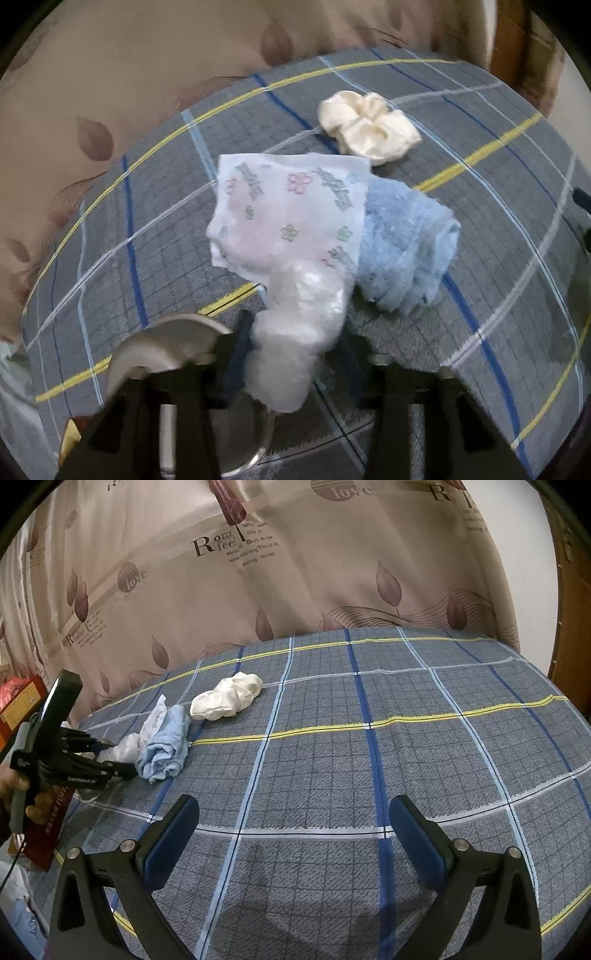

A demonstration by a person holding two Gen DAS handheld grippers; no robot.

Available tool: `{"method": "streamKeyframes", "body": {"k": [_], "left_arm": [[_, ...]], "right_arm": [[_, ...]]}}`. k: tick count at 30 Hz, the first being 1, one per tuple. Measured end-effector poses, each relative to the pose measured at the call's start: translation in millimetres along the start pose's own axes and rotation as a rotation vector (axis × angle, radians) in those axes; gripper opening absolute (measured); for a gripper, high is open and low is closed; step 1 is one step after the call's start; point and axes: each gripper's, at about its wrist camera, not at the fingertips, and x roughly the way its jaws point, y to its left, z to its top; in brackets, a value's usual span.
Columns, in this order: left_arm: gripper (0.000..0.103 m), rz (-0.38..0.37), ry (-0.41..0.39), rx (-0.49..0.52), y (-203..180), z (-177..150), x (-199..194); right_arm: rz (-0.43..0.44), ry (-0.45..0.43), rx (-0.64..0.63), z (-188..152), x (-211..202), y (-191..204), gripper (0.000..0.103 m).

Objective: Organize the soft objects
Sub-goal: 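Carry the plastic bundle toward the tray while the right tool grasps the cream cloth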

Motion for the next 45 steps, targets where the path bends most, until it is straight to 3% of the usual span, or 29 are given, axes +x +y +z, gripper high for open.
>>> {"method": "streamKeyframes", "body": {"k": [3,7,11,16,22,27,32,36,41,45], "left_arm": [[0.034,0.038,-0.027,-0.061,-1,-5,-6],[0.034,0.077,-0.059,-0.243,1,-24,-31],[0.034,-0.018,-0.129,-0.384,-14,-57,-72],[0.035,-0.114,-0.141,-0.443,-45,-98,-98],[0.035,-0.138,-0.142,-0.522,-56,-137,-109],[0.035,-0.086,-0.194,-0.505,-58,-152,-129],[0.035,-0.065,-0.227,-0.461,-64,-159,-142],[0.035,-0.086,-0.243,-0.448,-66,-162,-146],[0.036,-0.072,-0.268,-0.433,-63,-165,-152],[0.036,-0.087,-0.274,-0.437,-59,-165,-151]], "right_arm": [[-0.001,0.001,0.005,0,0,0,0.103],[0.0,0.003,0.022,1,1,-4,0.103],[-0.003,0.003,0.032,2,2,-6,0.103],[-0.007,0.005,0.033,1,2,-6,0.103],[-0.038,0.047,0.03,2,9,-5,0.103],[0.011,0.088,0.021,13,19,-2,0.102],[0.096,0.122,-0.021,64,43,37,0.1],[0.092,0.181,-0.057,100,91,66,0.075],[0.081,0.27,-0.001,115,145,76,0.074],[0.072,0.282,0.016,124,165,86,0.074]]}}
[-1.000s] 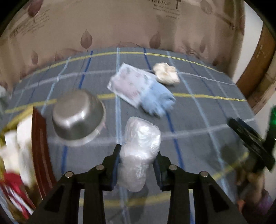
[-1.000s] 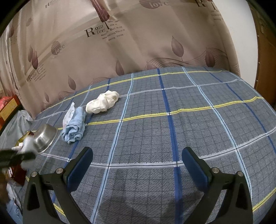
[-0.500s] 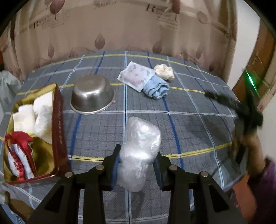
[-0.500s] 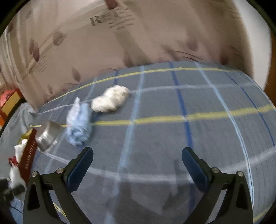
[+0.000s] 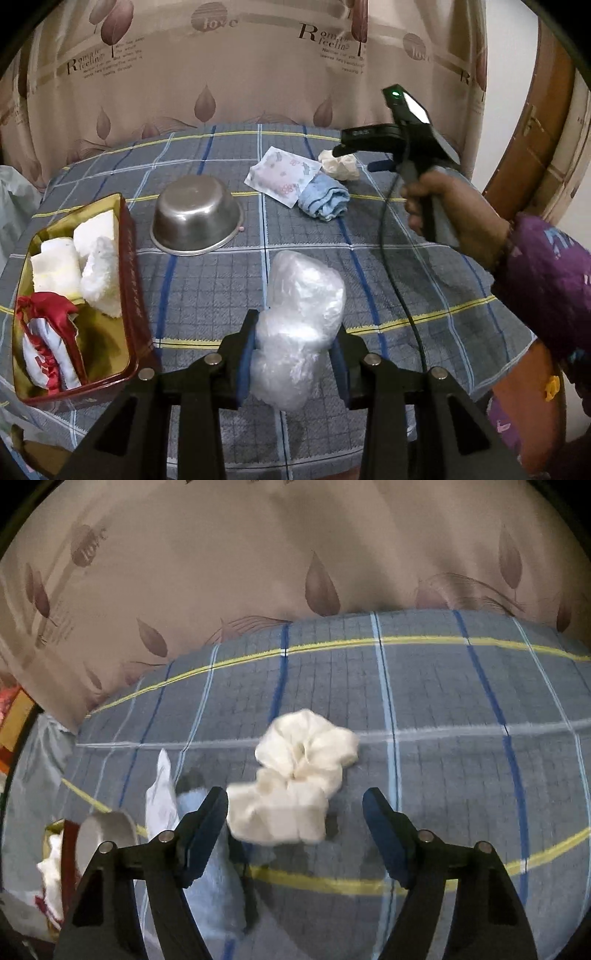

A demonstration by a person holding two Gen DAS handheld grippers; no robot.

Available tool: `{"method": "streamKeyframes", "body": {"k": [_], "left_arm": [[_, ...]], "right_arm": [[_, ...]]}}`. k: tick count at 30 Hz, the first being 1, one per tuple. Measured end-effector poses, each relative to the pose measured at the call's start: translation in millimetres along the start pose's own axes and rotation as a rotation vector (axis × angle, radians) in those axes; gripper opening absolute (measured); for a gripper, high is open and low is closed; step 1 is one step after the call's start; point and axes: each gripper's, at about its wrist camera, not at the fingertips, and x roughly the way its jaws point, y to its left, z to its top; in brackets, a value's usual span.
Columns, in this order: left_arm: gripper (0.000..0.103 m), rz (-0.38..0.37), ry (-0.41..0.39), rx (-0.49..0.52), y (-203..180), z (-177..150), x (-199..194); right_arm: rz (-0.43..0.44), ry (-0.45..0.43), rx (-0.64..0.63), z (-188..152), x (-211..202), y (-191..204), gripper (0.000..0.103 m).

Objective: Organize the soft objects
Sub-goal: 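Carry the plastic bundle toward the tray while the right tool grasps the cream cloth, then lower the plastic bundle into the gold tray and open the left tool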

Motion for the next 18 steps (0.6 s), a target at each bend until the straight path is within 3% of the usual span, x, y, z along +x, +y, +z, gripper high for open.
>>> {"method": "streamKeyframes", "body": {"k": [2,4,6,8,12,14,18], "left_arm": [[0.036,-0.003,0.001,-0.001,1,0,2],[0.037,-0.015,0.017,-0.006,1,-1,4],[0.037,-0.013,0.022,-0.006,1,-2,5],[0.037,-0.008,0.018,-0.005,1,-3,4],[0.037,-0.011,0.004,0.0,-3,-4,-3],[0.037,-0.014,-0.011,0.004,-7,-5,-8],[0.037,-0.025,-0.023,0.007,-13,-10,-15]], "right_arm": [[-0.02,0.025,-0.009,5,12,6,0.074],[-0.008,0.071,-0.004,8,26,8,0.066],[-0.032,0.099,-0.03,6,38,10,0.028],[-0.063,0.078,-0.052,2,36,7,0.012],[-0.051,0.03,-0.083,-13,11,-7,0.011],[-0.021,0.0,-0.078,-29,-11,-16,0.011],[-0.044,-0.061,-0.084,-76,-58,-31,0.011]]}}
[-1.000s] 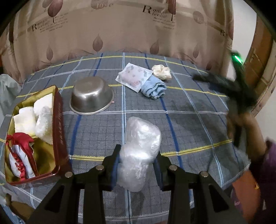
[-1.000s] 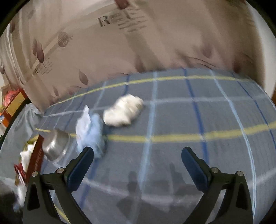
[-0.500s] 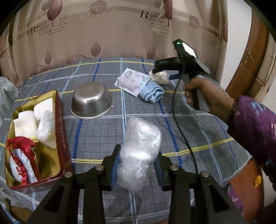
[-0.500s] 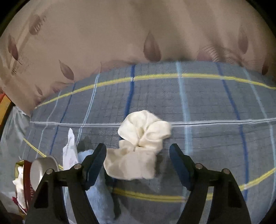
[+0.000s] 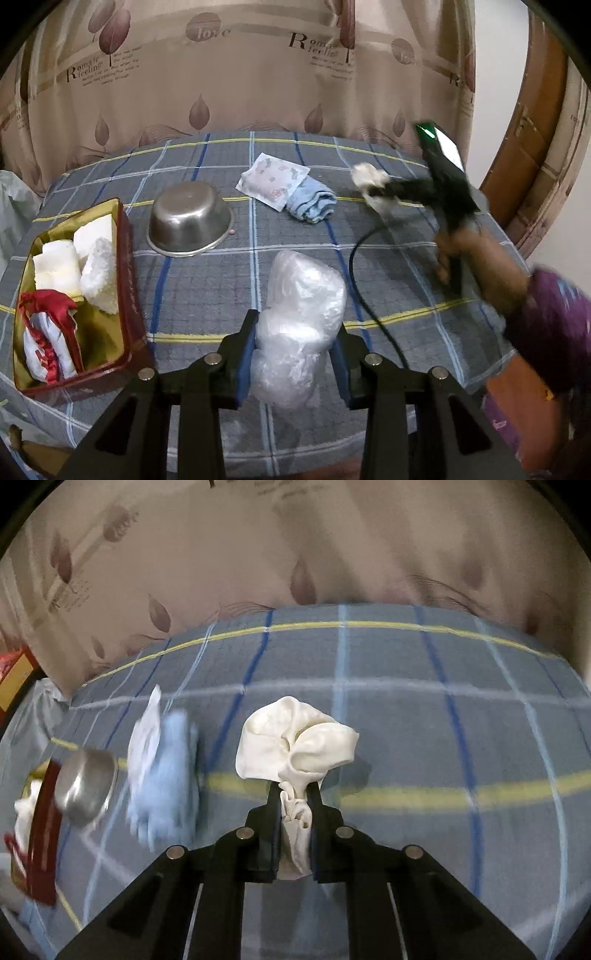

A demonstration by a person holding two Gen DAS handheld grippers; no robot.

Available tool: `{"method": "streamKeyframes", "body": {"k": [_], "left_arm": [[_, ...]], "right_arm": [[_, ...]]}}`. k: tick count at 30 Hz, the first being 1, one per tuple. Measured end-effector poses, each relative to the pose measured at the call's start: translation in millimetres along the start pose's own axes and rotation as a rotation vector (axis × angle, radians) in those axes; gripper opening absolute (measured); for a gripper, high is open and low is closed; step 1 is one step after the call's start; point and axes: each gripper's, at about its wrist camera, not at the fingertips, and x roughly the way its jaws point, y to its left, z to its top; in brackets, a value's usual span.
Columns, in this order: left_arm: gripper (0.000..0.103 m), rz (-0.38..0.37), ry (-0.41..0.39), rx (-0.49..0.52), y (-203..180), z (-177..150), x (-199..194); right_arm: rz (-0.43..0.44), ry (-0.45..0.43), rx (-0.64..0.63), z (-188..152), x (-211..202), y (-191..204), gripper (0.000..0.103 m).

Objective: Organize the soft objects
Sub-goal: 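Lower the plastic bundle into the gold tray and open the left tool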

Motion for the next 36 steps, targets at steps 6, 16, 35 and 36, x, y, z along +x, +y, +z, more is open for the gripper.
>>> {"method": "streamKeyframes", "body": {"k": [6,16,35,36], "left_arm": [[0.037,0.034,-0.024,-0.039,5,-7,-20],[0.037,0.228,-0.083,-0.186,111,11,-73],[0.05,0.187,0.013,-0.333,180,4,0],[0.05,0.189,0.009,-0.35,183,3,-1]], "right_arm": [[-0.051,-0.047,-0.006,-66,-39,-12,0.011],[-0.061,-0.067,-0.024,-74,-40,-4,0.011],[-0.039,-0.056,-0.012,-75,-38,-6,0.012],[-0.04,-0.057,-0.012,-75,-38,-6,0.013]]}}
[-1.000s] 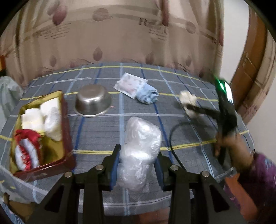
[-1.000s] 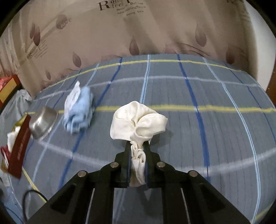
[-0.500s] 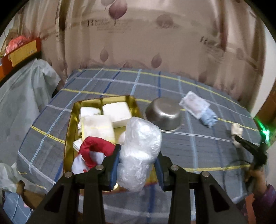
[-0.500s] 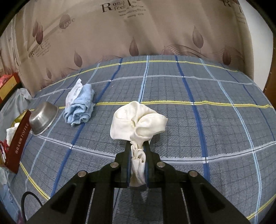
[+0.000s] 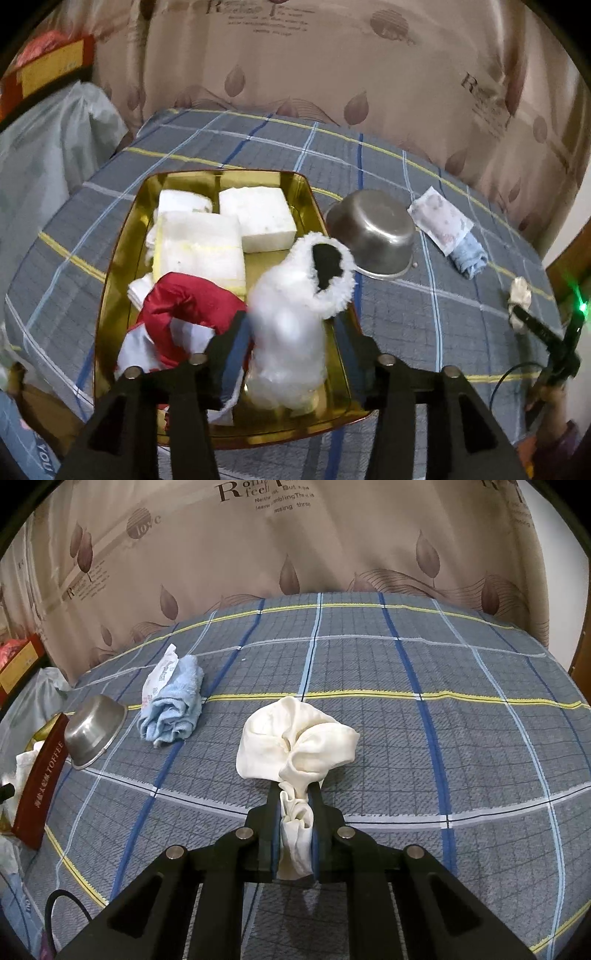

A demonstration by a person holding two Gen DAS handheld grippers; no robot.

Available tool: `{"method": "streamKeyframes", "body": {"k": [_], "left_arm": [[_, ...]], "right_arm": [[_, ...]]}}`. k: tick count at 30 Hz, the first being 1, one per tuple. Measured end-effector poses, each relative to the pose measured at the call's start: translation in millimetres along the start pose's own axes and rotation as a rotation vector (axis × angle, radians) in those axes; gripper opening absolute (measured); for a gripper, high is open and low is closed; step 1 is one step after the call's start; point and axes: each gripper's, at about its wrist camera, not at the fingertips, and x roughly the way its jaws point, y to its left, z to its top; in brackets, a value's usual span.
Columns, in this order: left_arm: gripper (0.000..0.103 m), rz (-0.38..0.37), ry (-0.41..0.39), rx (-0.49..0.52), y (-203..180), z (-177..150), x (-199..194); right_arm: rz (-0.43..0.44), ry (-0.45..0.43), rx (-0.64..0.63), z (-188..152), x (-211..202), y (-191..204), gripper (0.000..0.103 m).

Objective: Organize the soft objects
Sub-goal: 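Lower the plastic bundle into the gold tray and open the left tool, then carry the cream cloth into the gold tray and open the right tool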

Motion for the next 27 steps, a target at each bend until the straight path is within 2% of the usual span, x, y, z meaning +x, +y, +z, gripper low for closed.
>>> {"method": "streamKeyframes", "body": {"k": [9,15,19,21,25,27], "left_arm": [[0.052,0.006,-0.095,-0.023,2,4,-40],[0.052,0.15,-0.211,0.041,-15,-35,-79],[0.052,0.229,-0.255,0.059,-19,-64,-95],[0.052,0.249,-0.256,0.071,-17,-73,-97],[0.052,0.287,-0.252,0.085,-12,-84,-94],[0.052,0.277,-0.251,0.072,-9,-84,-93]], "right_arm": [[0.002,0.005,-0.002,0,1,1,0.013],[0.003,0.009,-0.012,-1,2,3,0.013],[0.009,0.025,-0.035,0,4,7,0.013],[0.007,0.034,-0.047,0,3,9,0.013],[0.055,0.043,0.007,-4,-14,12,0.013],[0.081,0.038,0.008,-5,-25,21,0.013]]}}
